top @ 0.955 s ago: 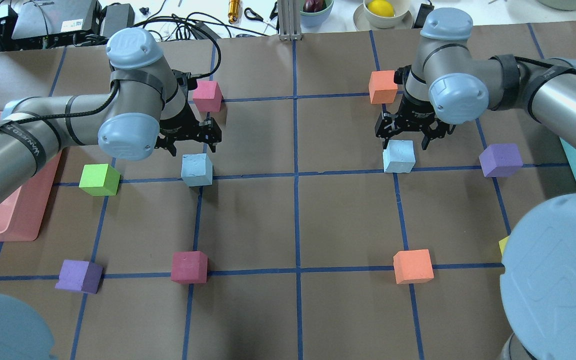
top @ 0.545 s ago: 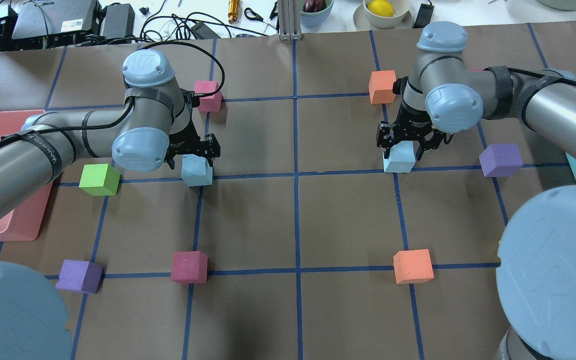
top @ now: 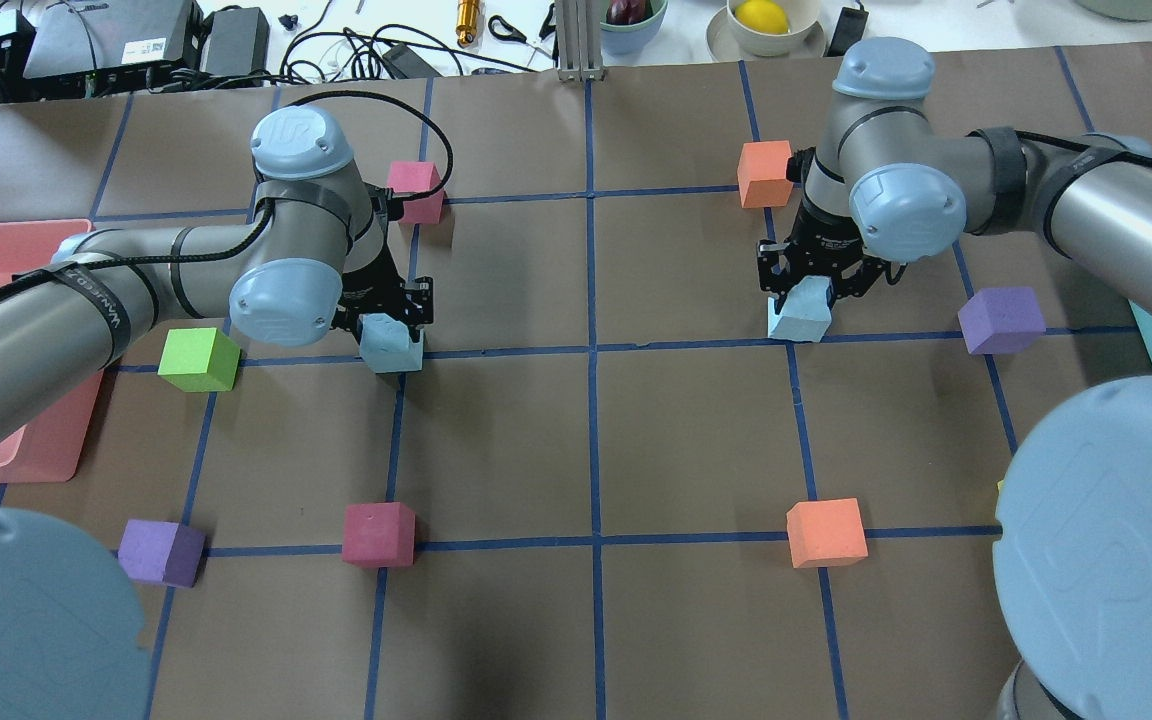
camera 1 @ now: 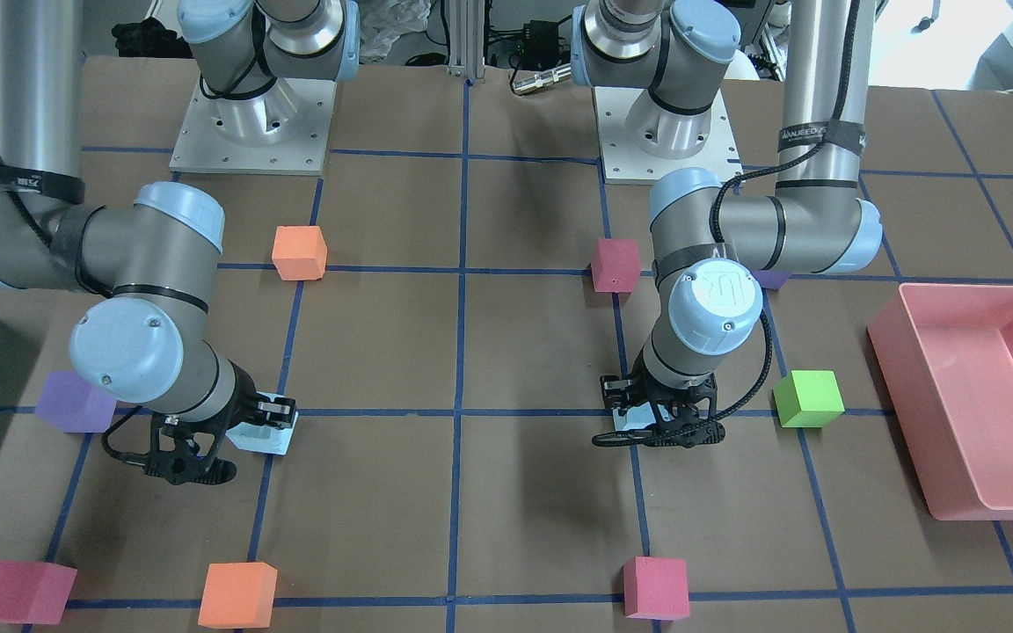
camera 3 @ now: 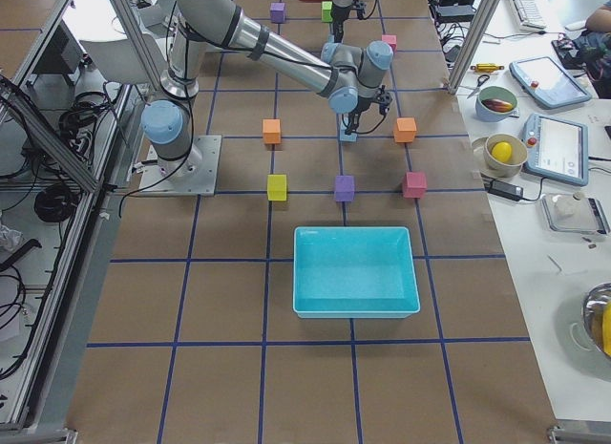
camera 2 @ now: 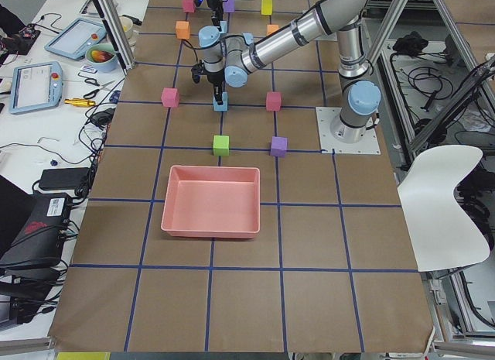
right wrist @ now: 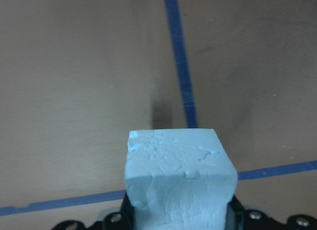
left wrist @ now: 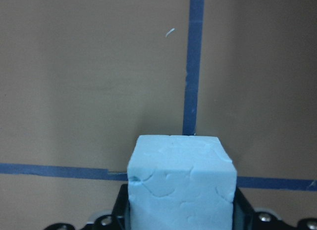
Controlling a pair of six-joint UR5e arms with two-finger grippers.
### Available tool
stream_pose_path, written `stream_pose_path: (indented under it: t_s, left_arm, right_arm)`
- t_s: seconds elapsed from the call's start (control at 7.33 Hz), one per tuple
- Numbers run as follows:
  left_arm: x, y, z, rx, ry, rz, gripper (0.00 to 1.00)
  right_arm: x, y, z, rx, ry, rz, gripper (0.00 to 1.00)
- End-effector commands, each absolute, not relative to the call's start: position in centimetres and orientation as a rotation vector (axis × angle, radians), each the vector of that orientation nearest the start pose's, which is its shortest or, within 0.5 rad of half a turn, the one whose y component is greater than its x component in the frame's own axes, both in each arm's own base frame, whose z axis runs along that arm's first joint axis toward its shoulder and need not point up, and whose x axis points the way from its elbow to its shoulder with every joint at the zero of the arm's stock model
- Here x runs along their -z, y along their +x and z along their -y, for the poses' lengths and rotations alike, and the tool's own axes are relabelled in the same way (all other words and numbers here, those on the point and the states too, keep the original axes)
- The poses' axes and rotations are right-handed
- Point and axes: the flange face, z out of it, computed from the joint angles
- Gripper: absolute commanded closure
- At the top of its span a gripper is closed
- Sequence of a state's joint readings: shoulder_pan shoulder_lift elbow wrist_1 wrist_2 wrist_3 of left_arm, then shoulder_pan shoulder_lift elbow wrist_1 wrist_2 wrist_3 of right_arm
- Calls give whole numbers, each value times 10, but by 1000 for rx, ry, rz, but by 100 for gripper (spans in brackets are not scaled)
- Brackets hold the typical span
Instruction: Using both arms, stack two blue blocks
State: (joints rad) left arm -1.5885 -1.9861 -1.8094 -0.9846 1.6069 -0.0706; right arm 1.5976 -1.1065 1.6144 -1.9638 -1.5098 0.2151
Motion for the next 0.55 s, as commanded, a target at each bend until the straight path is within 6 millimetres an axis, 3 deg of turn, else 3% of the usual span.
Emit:
stream_pose_path:
  t_s: [0.0, 0.27, 0.41]
  left_arm:
    - [-229, -151, 569, -61, -65, -3141, 100]
    - [-274, -148, 557, -33, -69, -3130, 100]
    - [-291, -145, 548, -52, -70, -3136, 100]
  right_arm:
    - [-263, 253, 605, -123, 330, -3044, 100]
    - [-249, 302, 594, -74, 216, -3005, 100]
    - [-231, 323, 587, -85, 166, -3011, 100]
